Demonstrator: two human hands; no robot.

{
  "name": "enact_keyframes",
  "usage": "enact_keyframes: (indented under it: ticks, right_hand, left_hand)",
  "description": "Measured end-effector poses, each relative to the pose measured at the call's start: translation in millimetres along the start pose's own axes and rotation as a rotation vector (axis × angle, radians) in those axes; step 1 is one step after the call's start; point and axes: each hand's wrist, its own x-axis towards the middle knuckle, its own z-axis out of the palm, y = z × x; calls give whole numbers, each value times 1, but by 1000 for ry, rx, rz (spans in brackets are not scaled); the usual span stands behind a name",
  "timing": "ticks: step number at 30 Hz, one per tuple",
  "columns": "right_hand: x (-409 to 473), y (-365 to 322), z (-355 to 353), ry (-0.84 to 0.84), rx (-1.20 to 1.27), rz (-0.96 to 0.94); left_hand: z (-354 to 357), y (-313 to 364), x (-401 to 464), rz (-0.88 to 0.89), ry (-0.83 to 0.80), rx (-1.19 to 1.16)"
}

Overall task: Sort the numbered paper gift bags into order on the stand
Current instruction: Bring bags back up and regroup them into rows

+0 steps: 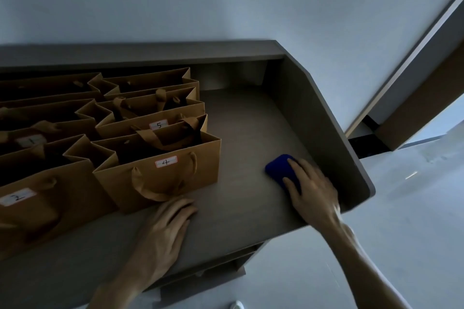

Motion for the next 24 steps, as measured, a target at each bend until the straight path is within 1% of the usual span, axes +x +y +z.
enact_keyframes:
  ticks: [2,5,6,8,11,15,18,20,24]
  right_hand:
    - [-17,-19,0,28,56,-100]
    - [-48,-39,2,-43,82,-270]
    - [-49,-40,3,-62,75,-301]
    - [-40,-38,4,-92,81,-306]
    - [-7,-38,7,-179,97,-295]
    - [60,-57,20,-167,46,-324]
    - [127,-78,30,-176,16,-303]
    - [168,-93,35,-189,10,-286]
    - [215,-113,41,-205,16,-260]
  left_hand:
    - [6,3,4,15,-2,29]
    - [13,12,11,35,-8,77]
    - [16,14,15,50,-6,78]
    - [20,21,21,74,-24,69]
    - [23,29,32,67,-65,94]
    - [22,33,43,61,-128,100]
    - [15,34,49,73,-182,83]
    - [10,37,54,78,-228,50]
    - [6,41,64,75,-245,-37]
